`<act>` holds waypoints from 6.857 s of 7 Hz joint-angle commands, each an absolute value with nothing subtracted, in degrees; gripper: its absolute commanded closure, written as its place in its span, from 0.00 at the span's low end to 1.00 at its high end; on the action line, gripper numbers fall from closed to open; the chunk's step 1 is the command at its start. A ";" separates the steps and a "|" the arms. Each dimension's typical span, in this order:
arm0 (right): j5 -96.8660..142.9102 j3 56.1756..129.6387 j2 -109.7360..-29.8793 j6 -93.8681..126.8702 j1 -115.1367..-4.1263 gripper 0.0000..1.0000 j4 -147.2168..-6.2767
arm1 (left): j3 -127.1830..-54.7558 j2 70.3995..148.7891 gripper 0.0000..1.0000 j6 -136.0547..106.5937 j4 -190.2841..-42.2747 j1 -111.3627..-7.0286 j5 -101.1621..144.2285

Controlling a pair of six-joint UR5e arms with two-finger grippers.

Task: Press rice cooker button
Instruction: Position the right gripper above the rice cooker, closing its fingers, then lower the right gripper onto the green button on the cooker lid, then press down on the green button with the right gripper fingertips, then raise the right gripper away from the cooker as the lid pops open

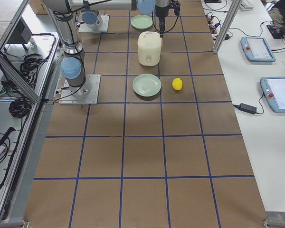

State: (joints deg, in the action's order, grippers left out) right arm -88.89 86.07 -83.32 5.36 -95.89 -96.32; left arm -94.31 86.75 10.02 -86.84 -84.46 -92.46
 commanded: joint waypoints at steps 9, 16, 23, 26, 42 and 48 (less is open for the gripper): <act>-89.20 86.31 -83.32 6.41 -96.50 0.00 -97.11 | -94.31 86.75 0.00 10.02 -86.84 -84.46 -92.46; -88.24 90.97 -83.50 13.10 -98.44 0.84 -97.21 | -94.31 86.75 0.00 10.02 -86.84 -84.46 -92.46; -85.08 94.13 -82.53 10.81 -98.61 0.85 -97.21 | -94.31 86.75 0.00 10.02 -86.84 -84.46 -92.46; -84.81 94.39 -80.42 10.90 -98.61 0.81 -99.40 | -94.31 86.75 0.00 10.02 -86.84 -84.46 -92.46; -86.30 79.94 -77.28 12.66 -97.48 0.74 -87.75 | -94.31 86.75 0.00 10.02 -86.84 -84.46 -92.46; -89.30 77.08 -76.90 6.33 -95.27 0.05 -87.18 | -94.31 86.75 0.00 10.02 -86.84 -84.46 -92.46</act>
